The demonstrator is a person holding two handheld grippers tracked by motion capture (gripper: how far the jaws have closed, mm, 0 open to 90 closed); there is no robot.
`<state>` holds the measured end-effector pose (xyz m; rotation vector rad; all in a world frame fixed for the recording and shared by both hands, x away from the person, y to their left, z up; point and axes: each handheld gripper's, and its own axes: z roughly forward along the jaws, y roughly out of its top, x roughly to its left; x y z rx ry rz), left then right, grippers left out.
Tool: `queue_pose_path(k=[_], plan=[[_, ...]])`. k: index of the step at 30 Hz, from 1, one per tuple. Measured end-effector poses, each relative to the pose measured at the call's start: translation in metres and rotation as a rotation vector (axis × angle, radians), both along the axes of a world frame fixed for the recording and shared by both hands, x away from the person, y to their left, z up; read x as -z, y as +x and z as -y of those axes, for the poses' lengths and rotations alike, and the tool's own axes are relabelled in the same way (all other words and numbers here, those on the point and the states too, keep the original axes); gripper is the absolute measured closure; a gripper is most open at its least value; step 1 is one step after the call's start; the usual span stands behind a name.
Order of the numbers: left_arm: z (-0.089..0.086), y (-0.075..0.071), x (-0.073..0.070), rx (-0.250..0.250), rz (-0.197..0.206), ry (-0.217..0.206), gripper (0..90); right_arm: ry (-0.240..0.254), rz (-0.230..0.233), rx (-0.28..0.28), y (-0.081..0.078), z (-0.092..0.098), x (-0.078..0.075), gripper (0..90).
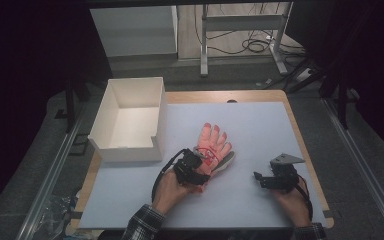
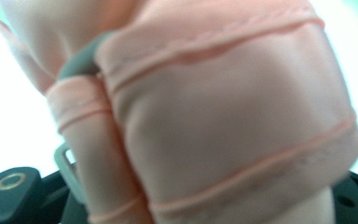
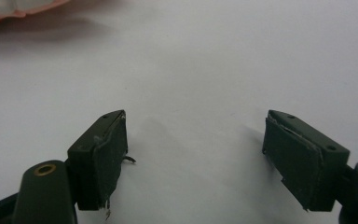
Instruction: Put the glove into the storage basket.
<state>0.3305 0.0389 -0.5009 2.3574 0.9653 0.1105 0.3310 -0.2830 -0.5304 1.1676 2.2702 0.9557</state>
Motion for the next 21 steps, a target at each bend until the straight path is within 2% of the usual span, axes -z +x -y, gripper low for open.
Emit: queue_pose_path(k=[5,21], plan=[[-0.003,0.002,-0.006,-0.009,0.004,0.001,52.1,0.000,0.000,0.000,0.000,0.000,0.000,22.4],[-0.019,0.024,-0.049,-0.053,0.040,0.025,51.8,0.000,0.000,0.000,0.000,0.000,0.000,22.4]])
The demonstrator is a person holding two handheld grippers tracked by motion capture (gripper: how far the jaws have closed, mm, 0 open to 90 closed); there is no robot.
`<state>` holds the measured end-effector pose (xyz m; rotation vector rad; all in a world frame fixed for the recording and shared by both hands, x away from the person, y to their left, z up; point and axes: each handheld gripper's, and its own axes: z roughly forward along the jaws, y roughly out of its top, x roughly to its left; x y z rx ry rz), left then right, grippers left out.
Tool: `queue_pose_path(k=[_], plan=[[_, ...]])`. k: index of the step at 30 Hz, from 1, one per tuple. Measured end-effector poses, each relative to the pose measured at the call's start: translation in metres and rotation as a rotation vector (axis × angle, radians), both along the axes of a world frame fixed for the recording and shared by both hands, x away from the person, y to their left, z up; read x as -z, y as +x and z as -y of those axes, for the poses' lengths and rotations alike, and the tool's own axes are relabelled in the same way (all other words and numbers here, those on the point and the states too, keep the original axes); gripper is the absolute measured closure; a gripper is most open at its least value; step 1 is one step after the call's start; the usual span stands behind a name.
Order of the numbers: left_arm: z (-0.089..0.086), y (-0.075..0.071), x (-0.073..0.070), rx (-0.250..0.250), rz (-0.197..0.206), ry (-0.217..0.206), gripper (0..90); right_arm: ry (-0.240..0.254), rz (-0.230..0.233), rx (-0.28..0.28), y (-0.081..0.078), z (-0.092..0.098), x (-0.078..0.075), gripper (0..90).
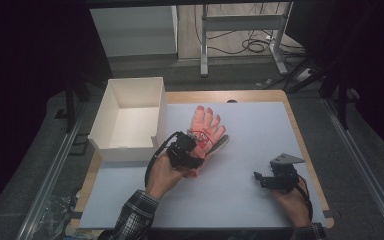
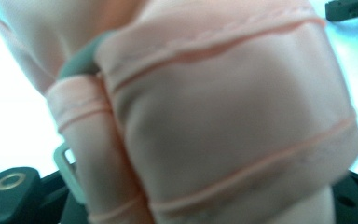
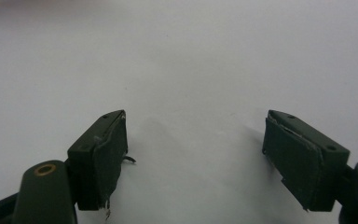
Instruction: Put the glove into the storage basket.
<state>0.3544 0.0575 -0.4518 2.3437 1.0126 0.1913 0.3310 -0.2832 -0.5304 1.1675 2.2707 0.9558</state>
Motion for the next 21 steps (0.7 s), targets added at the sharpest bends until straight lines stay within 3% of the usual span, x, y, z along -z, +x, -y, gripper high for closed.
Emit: queue_pose_path(k=[14,21], plan=[[-0.010,0.015,-0.023,-0.024,0.001,0.006,51.5,0.001,0.000,0.000,0.000,0.000,0.000,22.4],[-0.013,0.026,-0.042,-0.032,0.012,0.012,51.5,0.001,-0.001,0.001,0.000,0.000,0.000,22.4]])
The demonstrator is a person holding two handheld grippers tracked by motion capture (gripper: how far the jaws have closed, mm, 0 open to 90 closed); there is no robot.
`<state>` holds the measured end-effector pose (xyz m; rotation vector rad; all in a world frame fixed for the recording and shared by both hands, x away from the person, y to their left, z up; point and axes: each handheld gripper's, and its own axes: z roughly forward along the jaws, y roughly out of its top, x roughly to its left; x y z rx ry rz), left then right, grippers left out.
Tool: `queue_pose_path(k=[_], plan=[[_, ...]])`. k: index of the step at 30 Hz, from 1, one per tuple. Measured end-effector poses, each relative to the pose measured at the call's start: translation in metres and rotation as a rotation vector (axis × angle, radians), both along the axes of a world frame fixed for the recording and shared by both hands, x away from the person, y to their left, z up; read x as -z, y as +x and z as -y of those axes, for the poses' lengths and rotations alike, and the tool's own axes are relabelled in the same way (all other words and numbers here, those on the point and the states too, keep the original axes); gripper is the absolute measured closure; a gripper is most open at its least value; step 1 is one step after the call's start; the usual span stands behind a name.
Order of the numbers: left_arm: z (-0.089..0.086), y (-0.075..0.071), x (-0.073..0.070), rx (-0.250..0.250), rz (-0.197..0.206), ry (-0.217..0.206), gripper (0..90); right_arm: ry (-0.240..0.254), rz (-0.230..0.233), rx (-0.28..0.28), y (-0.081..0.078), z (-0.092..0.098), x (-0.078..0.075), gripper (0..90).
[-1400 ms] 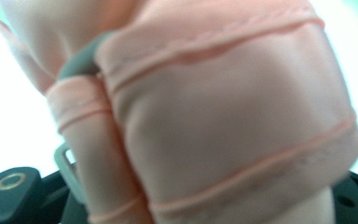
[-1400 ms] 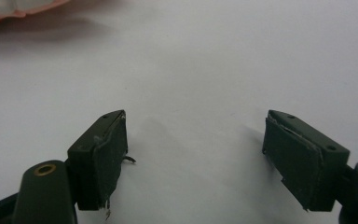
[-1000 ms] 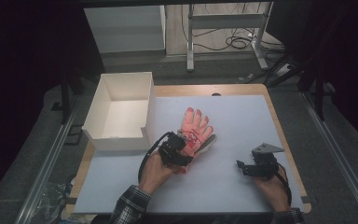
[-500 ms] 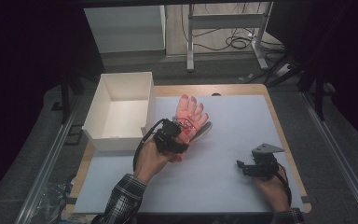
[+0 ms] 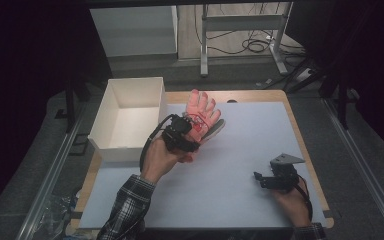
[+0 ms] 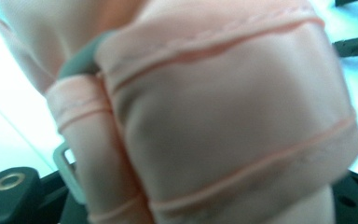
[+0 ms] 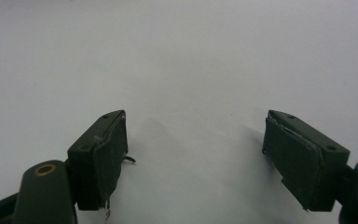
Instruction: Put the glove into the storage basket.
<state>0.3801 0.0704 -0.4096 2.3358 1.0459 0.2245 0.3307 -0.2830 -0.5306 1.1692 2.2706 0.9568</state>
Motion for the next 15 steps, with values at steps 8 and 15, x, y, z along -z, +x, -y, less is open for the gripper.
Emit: queue_pose_path(k=[8,15], plan=[[-0.011,0.015,-0.020,-0.038,0.011,0.007,51.4,0.001,0.002,0.000,0.000,0.000,0.000,22.4],[-0.023,0.026,-0.034,-0.078,0.018,0.012,51.4,0.001,0.002,0.000,0.000,0.000,0.000,22.4]])
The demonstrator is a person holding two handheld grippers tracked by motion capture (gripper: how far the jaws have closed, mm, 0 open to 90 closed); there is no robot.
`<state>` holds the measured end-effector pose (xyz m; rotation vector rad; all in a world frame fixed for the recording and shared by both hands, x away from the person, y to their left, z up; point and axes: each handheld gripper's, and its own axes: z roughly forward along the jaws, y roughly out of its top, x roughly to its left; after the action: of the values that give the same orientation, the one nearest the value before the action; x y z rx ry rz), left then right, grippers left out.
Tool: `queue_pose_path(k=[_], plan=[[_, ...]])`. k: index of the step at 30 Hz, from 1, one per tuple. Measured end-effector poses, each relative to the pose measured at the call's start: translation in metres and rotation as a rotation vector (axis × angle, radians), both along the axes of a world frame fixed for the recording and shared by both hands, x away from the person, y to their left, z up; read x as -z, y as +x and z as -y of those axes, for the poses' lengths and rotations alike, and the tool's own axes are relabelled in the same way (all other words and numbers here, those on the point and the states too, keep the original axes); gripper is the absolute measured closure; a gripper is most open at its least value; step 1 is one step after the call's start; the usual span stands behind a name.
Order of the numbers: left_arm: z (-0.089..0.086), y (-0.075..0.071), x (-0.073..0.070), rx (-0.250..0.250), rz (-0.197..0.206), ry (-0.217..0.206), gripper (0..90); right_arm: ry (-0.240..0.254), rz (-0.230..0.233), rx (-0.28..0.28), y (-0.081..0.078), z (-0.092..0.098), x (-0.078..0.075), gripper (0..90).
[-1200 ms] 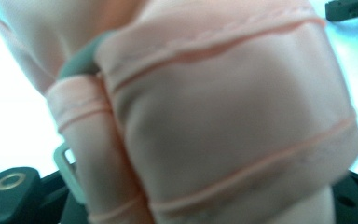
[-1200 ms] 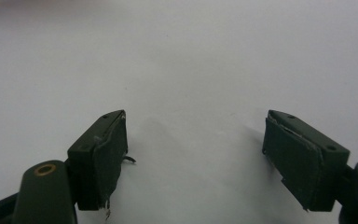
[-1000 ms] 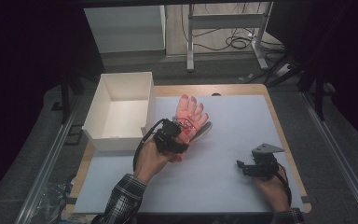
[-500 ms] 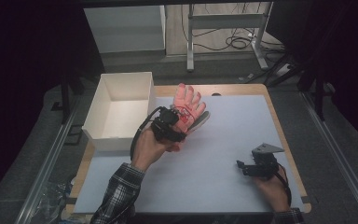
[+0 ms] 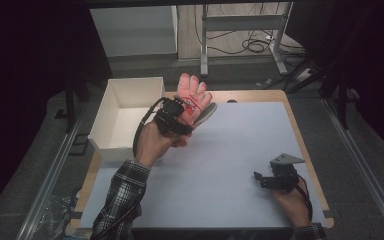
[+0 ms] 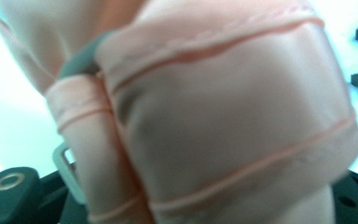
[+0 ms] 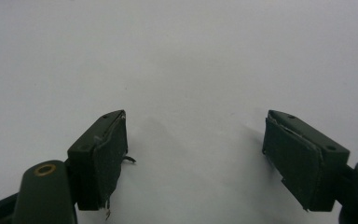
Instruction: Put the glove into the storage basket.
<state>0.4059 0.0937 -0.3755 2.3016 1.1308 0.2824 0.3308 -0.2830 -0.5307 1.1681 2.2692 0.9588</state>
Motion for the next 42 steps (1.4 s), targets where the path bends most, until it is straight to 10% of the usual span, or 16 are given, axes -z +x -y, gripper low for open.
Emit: queue_pose_path(k=[21,42], plan=[[-0.055,0.016,-0.034,-0.149,0.028,0.003,51.1,-0.002,0.002,-0.002,0.000,0.000,0.000,22.4],[-0.127,0.021,-0.002,-0.368,0.023,-0.017,50.4,-0.002,0.002,0.000,0.000,0.000,0.000,22.4]])
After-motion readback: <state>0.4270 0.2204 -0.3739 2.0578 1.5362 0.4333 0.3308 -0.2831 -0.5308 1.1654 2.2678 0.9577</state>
